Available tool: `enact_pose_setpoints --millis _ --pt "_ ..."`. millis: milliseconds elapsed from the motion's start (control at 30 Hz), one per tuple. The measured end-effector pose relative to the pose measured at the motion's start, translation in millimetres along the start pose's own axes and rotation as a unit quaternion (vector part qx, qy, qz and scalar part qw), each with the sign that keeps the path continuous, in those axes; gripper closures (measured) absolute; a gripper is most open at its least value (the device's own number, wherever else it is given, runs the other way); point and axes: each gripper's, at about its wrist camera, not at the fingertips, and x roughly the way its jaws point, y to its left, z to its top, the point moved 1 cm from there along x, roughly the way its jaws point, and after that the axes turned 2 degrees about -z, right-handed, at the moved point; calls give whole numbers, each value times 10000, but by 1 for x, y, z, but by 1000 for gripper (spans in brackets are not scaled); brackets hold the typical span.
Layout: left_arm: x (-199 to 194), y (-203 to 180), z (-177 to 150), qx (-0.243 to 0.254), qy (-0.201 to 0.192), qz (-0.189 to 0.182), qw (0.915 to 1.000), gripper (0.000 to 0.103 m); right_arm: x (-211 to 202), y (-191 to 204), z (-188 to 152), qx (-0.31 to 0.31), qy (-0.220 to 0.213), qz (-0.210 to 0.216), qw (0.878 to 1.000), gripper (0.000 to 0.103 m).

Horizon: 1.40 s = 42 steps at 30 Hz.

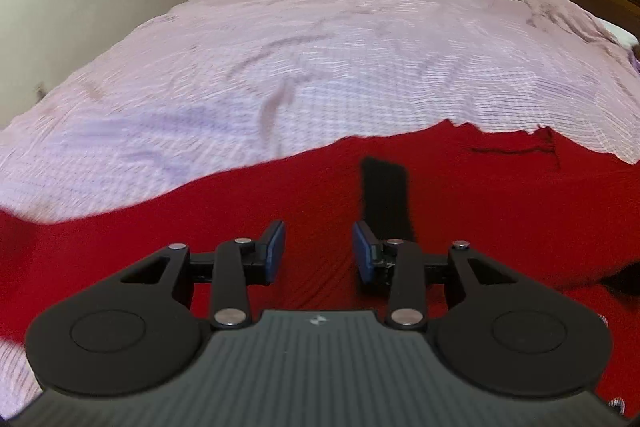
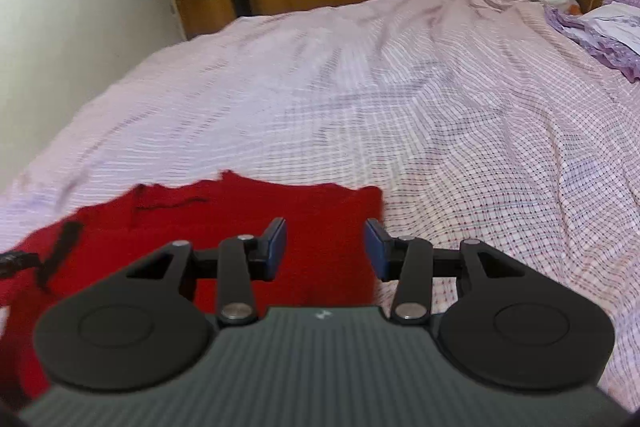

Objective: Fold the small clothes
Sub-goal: 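Lift the sleeve with the left gripper and fold it across the body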

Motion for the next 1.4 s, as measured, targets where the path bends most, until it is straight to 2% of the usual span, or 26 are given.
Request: enact_pose_setpoints --millis 300,500,633,767,867,1000,1200,1400 --pt "-52 56 -30 -673 171 474 9965 60 -59 25 -3 -24 203 516 9985 55" --pt "-77 99 -48 -1199 214 860 9888 60 -83 44 -6 -85 435 845 9954 54" --pt "-82 133 -59 -1780 273 1043 9781 60 -96 57 -15 -24 600 1033 9928 54" --pt "-78 164 -65 -2626 130 1163 9578 59 -103 70 -34 -283 824 985 9913 54" --pt "-72 181 -69 -3008 58 1199 9461 59 -102 73 -49 -198 1107 970 9889 54" --pt "-62 191 -68 -3167 12 1118 9419 59 -99 77 -70 -176 1202 822 9892 54" --pt "-63 190 -72 -3127 -28 1181 9425 59 -93 75 -89 75 1332 749 9882 54" --pt "-67 199 -84 -3615 -120 1140 9253 56 -92 77 -94 172 1293 710 9889 54"
